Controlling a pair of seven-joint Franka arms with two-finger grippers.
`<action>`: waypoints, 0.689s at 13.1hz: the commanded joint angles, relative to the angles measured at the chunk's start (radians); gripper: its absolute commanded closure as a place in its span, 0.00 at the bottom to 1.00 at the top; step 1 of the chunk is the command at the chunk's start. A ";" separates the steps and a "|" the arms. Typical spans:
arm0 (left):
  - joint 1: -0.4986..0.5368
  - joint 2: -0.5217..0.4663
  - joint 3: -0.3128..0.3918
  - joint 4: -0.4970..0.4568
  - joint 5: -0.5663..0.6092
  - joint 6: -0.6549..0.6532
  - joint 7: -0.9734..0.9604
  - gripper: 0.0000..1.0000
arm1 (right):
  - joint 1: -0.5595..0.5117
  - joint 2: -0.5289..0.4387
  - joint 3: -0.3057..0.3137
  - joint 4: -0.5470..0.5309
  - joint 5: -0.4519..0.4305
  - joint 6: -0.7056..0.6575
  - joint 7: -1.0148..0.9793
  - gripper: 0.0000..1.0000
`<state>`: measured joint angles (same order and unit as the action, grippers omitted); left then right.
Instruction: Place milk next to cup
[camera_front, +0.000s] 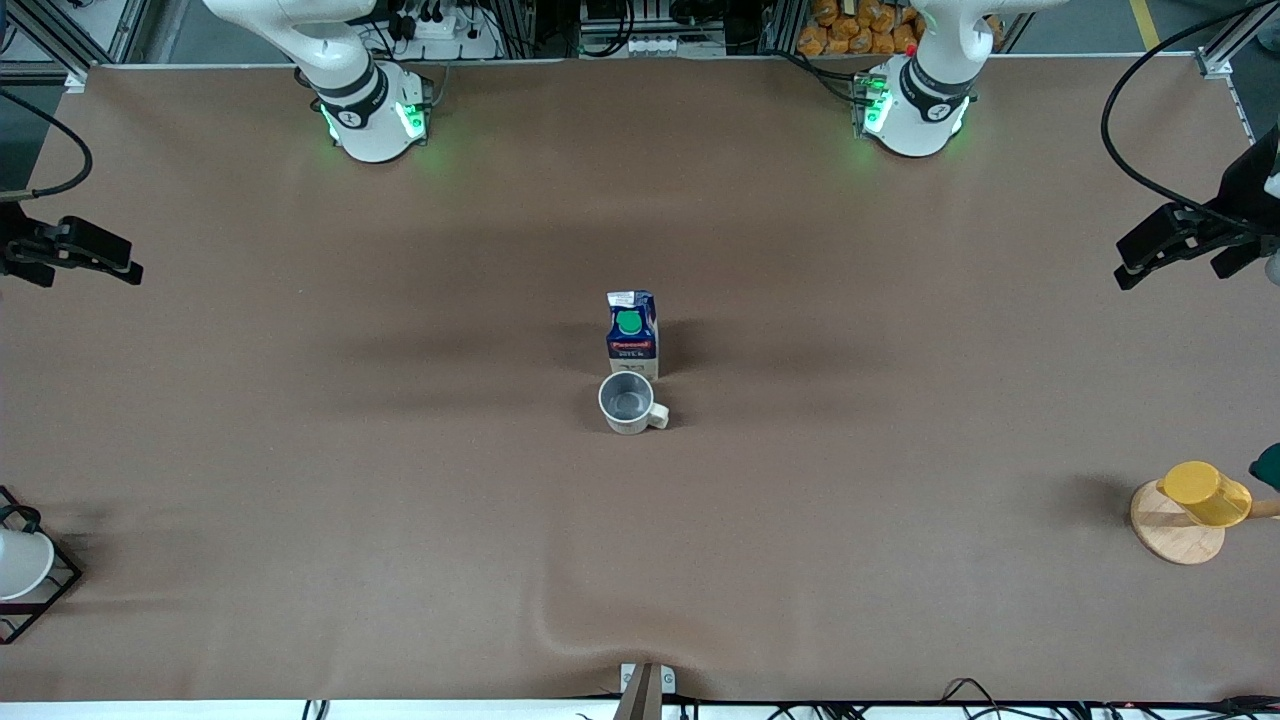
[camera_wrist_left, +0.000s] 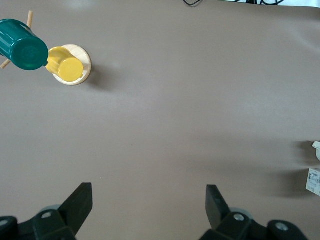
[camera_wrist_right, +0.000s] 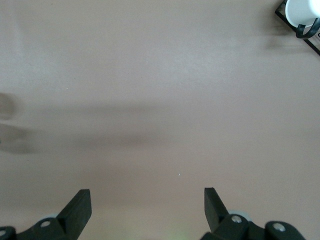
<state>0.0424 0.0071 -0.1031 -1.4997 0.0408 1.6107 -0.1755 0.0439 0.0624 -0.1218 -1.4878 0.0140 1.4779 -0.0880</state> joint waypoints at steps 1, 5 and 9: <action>-0.009 -0.026 0.010 -0.019 -0.005 -0.029 0.004 0.00 | 0.004 0.000 0.002 0.009 -0.006 -0.004 0.011 0.00; -0.018 -0.032 0.008 -0.022 -0.013 -0.074 0.014 0.00 | 0.002 0.000 0.002 0.009 -0.006 -0.004 0.010 0.00; -0.047 -0.021 0.008 -0.040 -0.009 -0.072 0.027 0.00 | 0.002 0.000 0.002 0.009 -0.006 -0.004 0.010 0.00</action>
<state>0.0070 0.0012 -0.1020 -1.5147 0.0408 1.5443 -0.1751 0.0439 0.0624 -0.1217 -1.4878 0.0140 1.4779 -0.0880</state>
